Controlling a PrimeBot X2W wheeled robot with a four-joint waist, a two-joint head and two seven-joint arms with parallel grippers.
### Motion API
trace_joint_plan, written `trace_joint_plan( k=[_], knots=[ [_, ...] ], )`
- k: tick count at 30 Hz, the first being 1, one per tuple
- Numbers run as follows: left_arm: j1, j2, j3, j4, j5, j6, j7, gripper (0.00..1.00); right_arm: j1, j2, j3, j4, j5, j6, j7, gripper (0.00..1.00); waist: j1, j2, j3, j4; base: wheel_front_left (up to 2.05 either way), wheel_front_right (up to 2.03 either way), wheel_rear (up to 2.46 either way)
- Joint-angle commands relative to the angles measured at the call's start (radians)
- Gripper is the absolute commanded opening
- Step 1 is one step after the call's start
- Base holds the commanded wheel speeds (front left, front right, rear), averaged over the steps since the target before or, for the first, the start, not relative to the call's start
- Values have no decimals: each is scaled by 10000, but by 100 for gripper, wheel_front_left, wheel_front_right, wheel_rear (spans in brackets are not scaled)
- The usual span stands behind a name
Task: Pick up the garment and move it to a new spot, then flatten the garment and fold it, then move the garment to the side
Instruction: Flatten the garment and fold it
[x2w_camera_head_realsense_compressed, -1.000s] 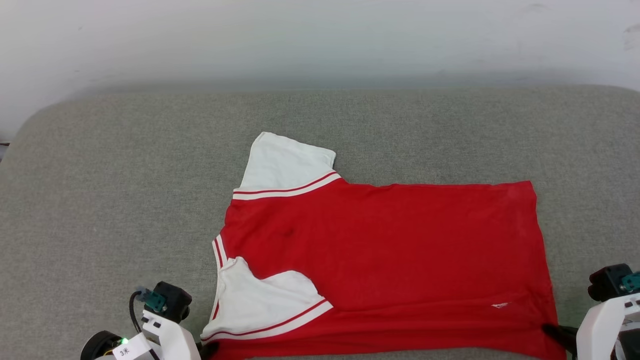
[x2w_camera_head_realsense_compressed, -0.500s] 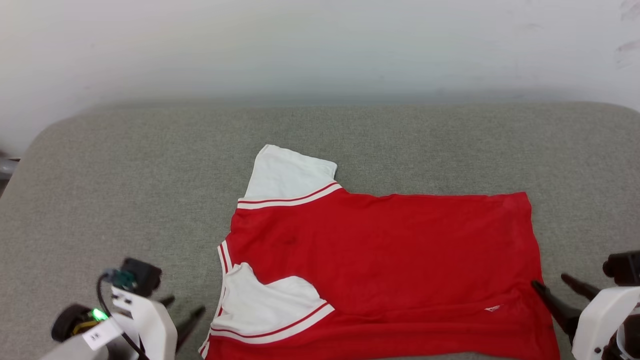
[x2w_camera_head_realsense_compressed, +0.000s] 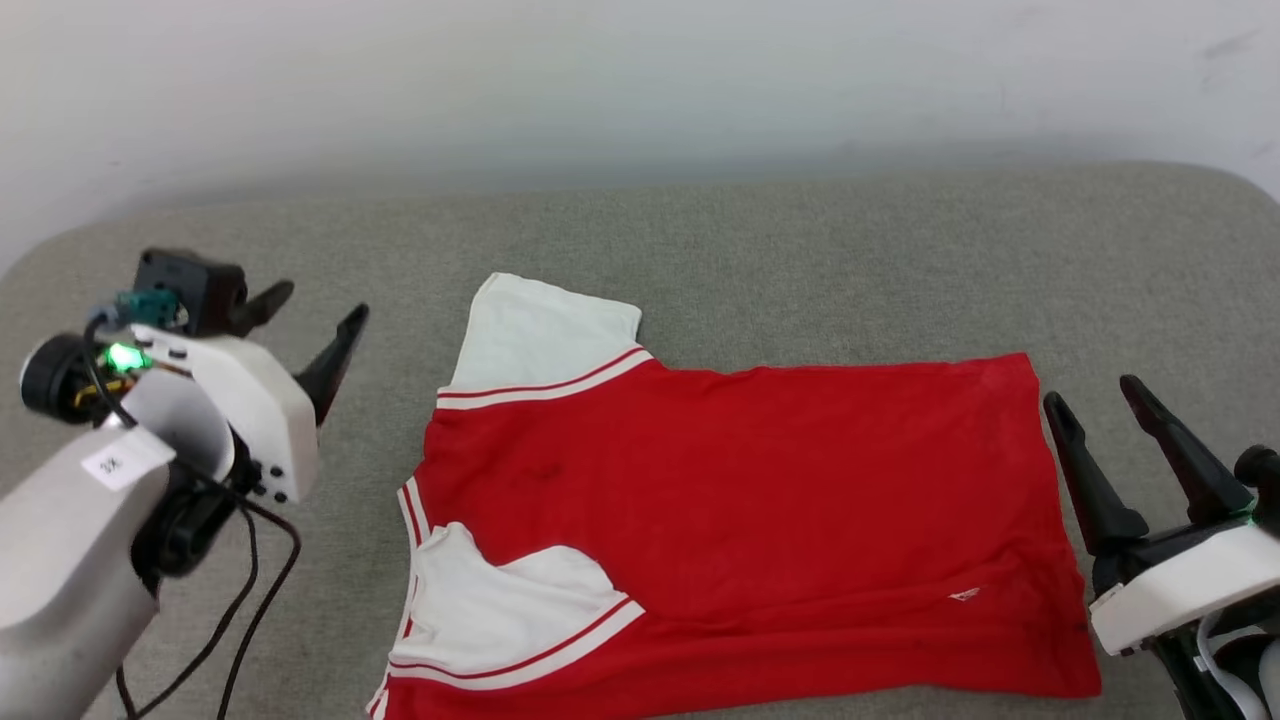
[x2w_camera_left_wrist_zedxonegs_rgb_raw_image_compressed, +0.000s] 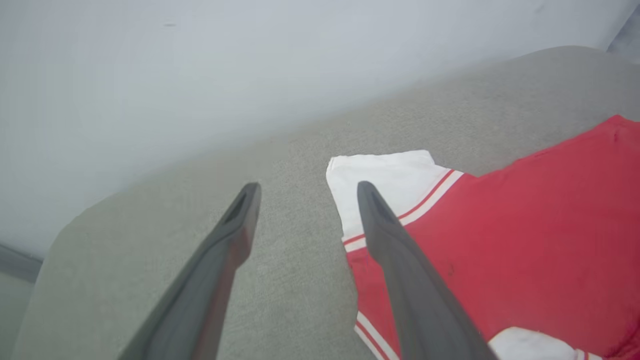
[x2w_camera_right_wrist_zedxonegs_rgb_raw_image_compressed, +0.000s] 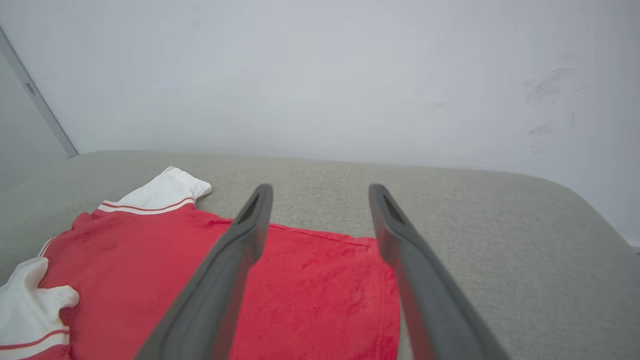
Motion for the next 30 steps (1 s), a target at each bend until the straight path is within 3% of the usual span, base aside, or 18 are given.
trace_joint_plan(
  k=[1,12,17,23,30],
  knots=[
    [-263,-68,69,91,-14,-63,38,100,119,137,-85,-172,-99,-8,-39,100,0,-1,320,-190,0,0,0],
    [-3356,-789,20,2076,-47,-1043,1702,100,168,1272,-420,-1919,-1028,-8,-206,100,0,-1,2230,-995,0,0,0],
    [-4625,-955,-186,2954,-434,-1458,3521,100,-194,1425,-306,-2168,-1058,-8,-261,100,0,-1,3065,-1319,0,0,0],
    [-5819,-1137,-577,3687,-849,-1630,5873,100,-569,1443,-157,-2164,-1077,-8,-351,100,0,-1,3839,-1580,0,0,0],
    [-6223,-1258,-939,4321,-931,-1665,7214,100,-907,1418,-71,-2028,-1049,-8,-499,100,0,-1,4386,-1805,0,0,0]
  ],
)
